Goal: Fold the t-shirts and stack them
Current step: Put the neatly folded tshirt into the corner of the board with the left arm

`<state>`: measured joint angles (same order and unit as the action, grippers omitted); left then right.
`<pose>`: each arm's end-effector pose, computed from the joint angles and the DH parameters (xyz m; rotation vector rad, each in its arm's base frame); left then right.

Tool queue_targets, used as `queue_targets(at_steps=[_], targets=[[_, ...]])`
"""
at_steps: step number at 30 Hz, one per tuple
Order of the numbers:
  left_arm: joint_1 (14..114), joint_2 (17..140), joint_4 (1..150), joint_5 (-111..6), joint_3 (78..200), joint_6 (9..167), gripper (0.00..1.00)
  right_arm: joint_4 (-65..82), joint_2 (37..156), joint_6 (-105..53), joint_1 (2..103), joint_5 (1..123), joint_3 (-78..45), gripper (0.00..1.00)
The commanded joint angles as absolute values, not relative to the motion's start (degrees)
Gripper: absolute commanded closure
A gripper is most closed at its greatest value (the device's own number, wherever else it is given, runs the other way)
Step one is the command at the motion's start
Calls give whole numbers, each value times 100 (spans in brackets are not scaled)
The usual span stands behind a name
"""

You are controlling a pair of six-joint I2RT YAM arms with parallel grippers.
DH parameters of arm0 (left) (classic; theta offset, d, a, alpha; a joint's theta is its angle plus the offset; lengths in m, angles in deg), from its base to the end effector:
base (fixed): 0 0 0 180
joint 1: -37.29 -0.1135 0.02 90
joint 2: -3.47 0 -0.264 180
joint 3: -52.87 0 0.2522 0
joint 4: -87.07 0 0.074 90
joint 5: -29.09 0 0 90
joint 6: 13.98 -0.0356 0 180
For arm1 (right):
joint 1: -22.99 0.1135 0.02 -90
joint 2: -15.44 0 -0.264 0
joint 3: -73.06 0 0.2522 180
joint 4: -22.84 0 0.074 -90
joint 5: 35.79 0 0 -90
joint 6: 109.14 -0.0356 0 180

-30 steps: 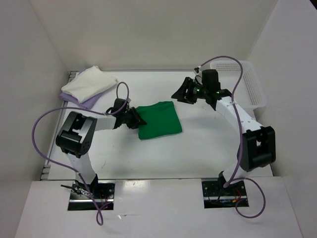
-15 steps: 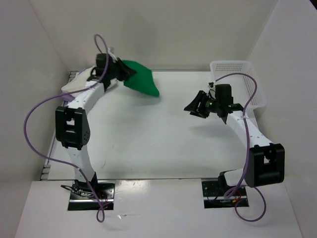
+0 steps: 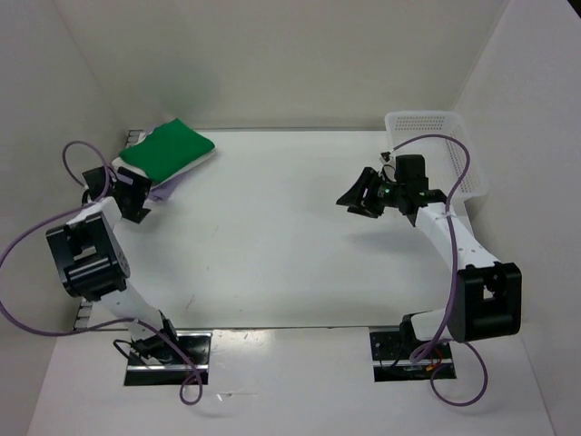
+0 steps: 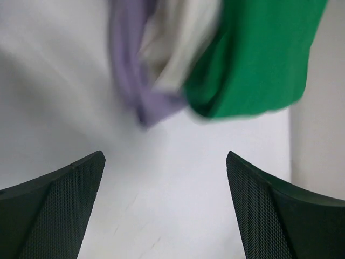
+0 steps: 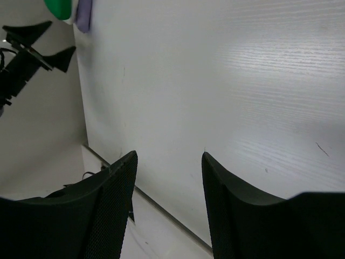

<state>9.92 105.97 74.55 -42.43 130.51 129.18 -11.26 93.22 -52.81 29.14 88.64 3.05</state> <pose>0.3530 0.1700 0.1998 -1.3127 1.8291 -0.6035 0.2871 0.0512 0.2684 0.2426 2.3553 1.0400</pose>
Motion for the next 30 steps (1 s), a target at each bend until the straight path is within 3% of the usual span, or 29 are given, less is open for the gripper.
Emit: queue_targets(at_steps=[1, 4, 8, 9, 11, 18, 30], targets=[[1225, 9043, 7614, -4753, 12650, 12779, 0, -1175, 9384, -5079, 2871, 9068, 86, 43], [1225, 8593, 7034, -5185, 12596, 12542, 0, -1113, 9384, -5078, 2871, 9121, 226, 43], [1225, 8302, 6901, -4598, 12430, 12488, 0, -1052, 9384, -5078, 2940, 8999, 463, 35], [1320, 8223, 6900, -4309, 12255, 12488, 0, -1052, 9384, -5078, 2993, 8902, 559, 12], [1619, 8117, 6638, -4131, 12105, 12192, 0, -1052, 9305, -5078, 3141, 8665, 717, 0], [2875, 7379, 6022, -3832, 11305, 11601, 0, -982, 9244, -5227, 3775, 8277, 946, 0], [3519, 6710, 5670, -3674, 10953, 11495, 0, -692, 8901, -5509, 3899, 8304, 1281, 0]])
